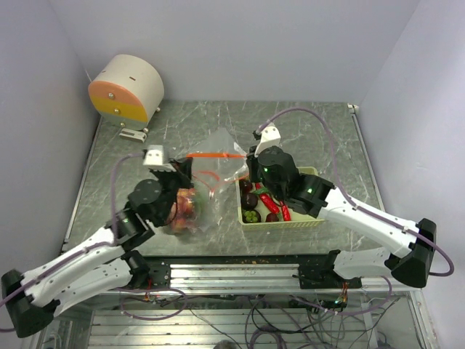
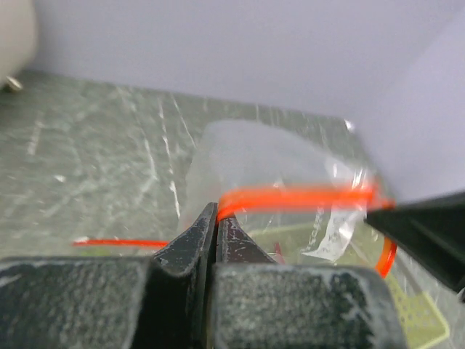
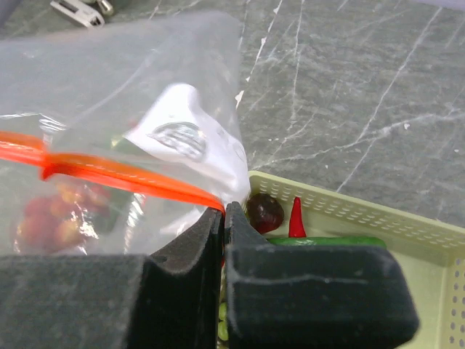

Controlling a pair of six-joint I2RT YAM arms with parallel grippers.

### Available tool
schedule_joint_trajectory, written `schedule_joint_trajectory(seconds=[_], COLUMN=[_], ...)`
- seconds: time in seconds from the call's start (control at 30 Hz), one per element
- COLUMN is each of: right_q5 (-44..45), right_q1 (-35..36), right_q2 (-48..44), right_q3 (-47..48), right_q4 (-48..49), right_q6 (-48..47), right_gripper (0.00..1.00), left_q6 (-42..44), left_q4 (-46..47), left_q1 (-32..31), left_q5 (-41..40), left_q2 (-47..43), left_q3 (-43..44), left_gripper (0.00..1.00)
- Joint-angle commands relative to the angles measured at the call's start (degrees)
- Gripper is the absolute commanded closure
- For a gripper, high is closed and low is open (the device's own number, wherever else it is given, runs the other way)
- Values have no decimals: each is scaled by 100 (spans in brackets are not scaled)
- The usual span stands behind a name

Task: Place the food in the zip-top bag and seal the zipper
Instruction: Open the zipper of the food storage bag.

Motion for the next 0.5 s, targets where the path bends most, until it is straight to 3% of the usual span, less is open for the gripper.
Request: schedule_joint_trajectory(seconds=[0.0,0.13,0.33,0.47], right_q5=[1382,1266,-214,-477], right_q1=[26,26,16,25], right_q2=[-261,-291,-671,-680], right_q3=[14,-57,-837,-1173], right_q4=[-642,-427,1571,2255], right_q6=[141,223,73,161], right_gripper=[100,100,100,100], left_q6=[480,805,1129,1321], left_q4=[-1192,-1400,-2122,-2185], left_q1=[40,42,37,41], left_q5=[-1430,-1158,-648,-351], left_q2=[-793,-1285,-1069,-821], left_q3=[664,974,1871,2229], left_gripper=[93,93,93,93])
